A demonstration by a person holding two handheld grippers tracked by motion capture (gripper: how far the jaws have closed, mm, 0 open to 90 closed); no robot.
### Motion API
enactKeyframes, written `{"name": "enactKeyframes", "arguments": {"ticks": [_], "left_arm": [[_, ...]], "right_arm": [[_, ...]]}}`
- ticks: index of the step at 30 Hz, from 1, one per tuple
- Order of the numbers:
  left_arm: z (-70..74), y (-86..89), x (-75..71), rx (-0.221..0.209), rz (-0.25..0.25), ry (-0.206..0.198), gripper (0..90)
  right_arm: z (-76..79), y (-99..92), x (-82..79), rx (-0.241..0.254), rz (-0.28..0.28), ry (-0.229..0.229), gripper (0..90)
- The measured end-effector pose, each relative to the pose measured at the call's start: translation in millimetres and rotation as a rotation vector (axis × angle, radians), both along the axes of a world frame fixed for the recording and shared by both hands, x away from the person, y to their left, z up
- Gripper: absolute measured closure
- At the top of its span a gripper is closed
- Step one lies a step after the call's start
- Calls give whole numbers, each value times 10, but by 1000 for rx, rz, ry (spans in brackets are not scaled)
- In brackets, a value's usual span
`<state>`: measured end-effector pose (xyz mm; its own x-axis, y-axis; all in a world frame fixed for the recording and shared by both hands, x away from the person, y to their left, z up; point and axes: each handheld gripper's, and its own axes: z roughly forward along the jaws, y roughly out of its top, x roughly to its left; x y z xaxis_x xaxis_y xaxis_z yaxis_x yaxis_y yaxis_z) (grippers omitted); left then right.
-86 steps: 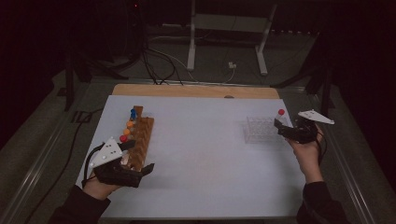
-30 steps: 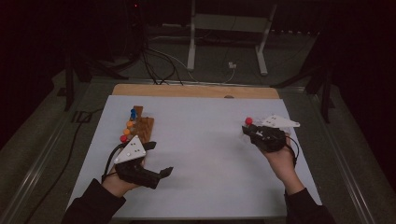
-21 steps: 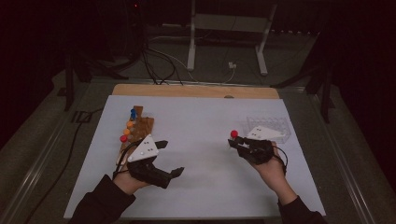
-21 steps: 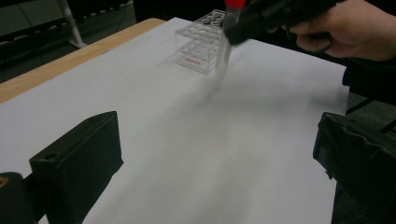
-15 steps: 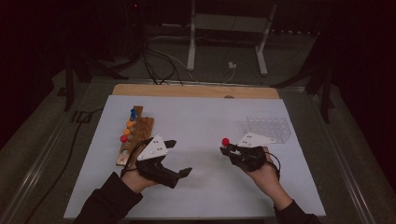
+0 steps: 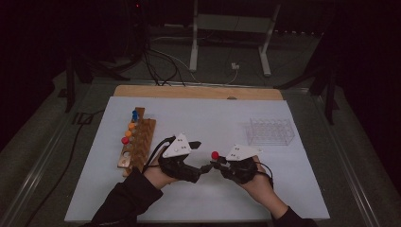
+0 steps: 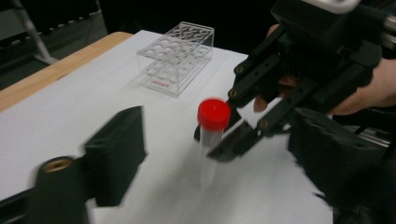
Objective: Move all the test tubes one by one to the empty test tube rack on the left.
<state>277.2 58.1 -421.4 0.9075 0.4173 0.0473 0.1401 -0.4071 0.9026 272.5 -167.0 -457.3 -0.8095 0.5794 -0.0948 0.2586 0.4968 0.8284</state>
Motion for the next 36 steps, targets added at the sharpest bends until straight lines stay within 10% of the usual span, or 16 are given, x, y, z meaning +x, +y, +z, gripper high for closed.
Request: {"name": "enactKeyframes", "arguments": {"ticks": [15,24,36], "left_arm": [[-104,-214,126,17,-50,4,684],[-49,-230,140,36,-62,-20,717],[250,136,147,38,31,-63,718]], "right_arm": [[28,-7,-27,14,9,-1,748],[47,-38,-21,33,5,-2,740],[129,-164,-9,112,-49,-29,202]]}}
